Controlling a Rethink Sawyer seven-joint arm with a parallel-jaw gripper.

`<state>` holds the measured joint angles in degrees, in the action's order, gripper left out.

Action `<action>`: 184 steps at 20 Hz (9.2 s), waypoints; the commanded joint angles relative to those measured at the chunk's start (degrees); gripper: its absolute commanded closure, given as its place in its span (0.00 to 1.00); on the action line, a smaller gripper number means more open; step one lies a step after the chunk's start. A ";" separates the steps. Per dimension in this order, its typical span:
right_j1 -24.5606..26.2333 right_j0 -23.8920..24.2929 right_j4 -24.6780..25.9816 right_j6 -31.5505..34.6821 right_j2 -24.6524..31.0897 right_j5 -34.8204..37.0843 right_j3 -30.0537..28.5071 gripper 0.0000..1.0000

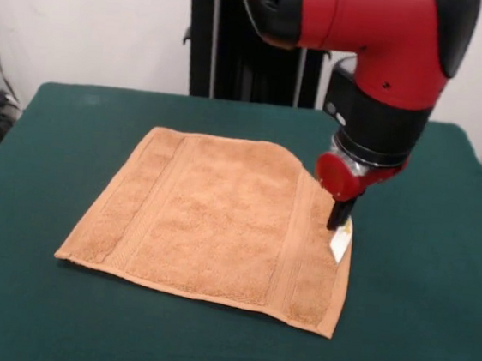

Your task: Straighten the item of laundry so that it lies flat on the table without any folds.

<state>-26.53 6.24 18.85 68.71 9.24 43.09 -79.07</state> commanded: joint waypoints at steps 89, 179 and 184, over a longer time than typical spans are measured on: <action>22.67 -23.95 16.47 0.44 0.98 46.05 40.87 1.00; 15.33 -23.88 21.53 4.27 -13.28 36.71 15.18 1.00; 15.32 -23.39 21.77 5.07 -13.98 36.83 14.22 1.00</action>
<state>-10.99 -18.38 38.43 68.71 -4.33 85.21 -55.93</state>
